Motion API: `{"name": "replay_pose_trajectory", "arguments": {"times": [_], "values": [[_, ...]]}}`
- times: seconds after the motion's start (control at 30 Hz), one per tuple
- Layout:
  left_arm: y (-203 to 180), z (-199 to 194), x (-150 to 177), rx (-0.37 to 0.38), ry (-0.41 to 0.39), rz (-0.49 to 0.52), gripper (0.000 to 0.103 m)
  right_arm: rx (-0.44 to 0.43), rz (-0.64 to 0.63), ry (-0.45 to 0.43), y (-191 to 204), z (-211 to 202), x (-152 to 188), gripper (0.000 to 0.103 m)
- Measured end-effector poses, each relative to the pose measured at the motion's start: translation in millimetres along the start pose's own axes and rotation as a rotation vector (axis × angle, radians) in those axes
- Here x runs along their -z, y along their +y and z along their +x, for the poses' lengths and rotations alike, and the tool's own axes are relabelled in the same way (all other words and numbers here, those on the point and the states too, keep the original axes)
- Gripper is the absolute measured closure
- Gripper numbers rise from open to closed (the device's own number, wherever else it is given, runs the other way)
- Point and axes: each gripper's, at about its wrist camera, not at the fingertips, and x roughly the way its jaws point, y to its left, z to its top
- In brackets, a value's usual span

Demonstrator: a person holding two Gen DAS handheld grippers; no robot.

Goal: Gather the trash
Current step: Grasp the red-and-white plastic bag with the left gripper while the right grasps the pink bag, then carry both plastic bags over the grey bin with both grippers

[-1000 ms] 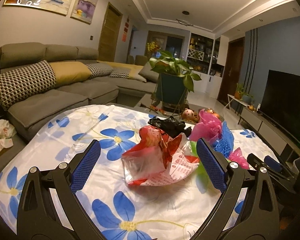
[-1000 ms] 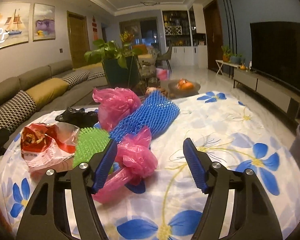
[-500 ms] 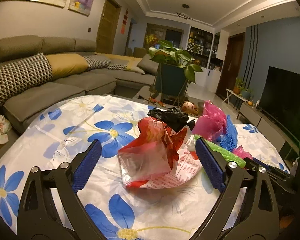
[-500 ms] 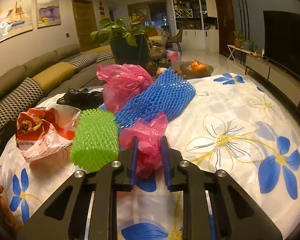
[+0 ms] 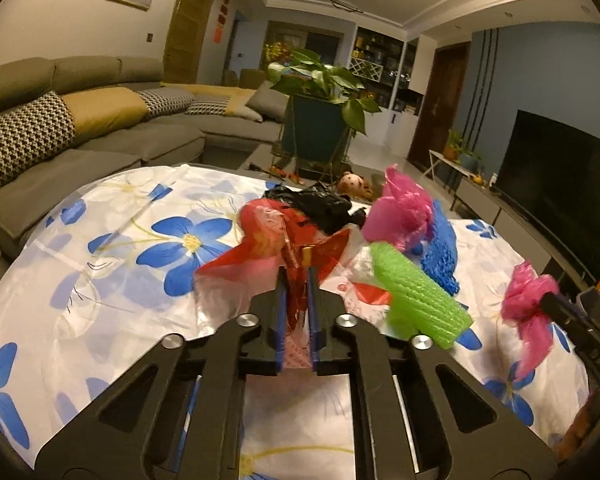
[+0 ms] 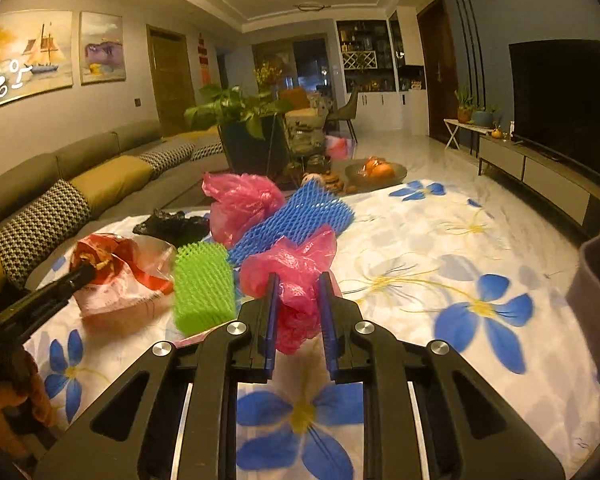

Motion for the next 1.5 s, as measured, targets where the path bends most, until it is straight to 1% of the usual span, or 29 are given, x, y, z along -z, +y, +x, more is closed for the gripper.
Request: {"name": "replay_pose_trajectory", "arguments": {"times": [0.13, 0.27, 0.4, 0.57, 0.8, 1.13, 1.23, 1.5], "values": [[-5.3, -18.0, 1.1, -0.002, -0.035, 0.010, 0.099, -0.005, 0.007, -0.035, -5.5, -21.1, -1.3, 0.083], [-14.2, -53.9, -3.2, 0.001, -0.114, 0.030, 0.099, -0.005, 0.007, -0.070, -11.3, -43.9, -1.5, 0.083], [-30.2, -88.3, -9.8, 0.025, -0.183, 0.060, 0.099, 0.002, 0.013, -0.103, -19.7, -65.8, -2.5, 0.083], [-60.8, -117.3, -16.1, 0.077, -0.226, 0.102, 0.099, 0.023, 0.022, -0.144, -35.1, -94.9, -2.1, 0.083], [-109.0, -129.8, -11.9, 0.156, -0.231, 0.152, 0.099, 0.078, 0.034, -0.189, -60.7, -128.0, -2.0, 0.083], [-186.4, -132.7, 2.6, 0.289, -0.214, 0.235, 0.099, 0.175, 0.071, -0.237, -106.9, -161.6, 0.0, 0.083], [-209.6, -131.4, 7.6, 0.330, -0.206, 0.258, 0.099, 0.210, 0.084, -0.250, -124.1, -170.7, 0.1, 0.083], [-268.0, -122.3, 22.7, 0.430, -0.168, 0.293, 0.099, 0.341, 0.110, -0.292, -171.2, -199.1, 4.3, 0.083]]}}
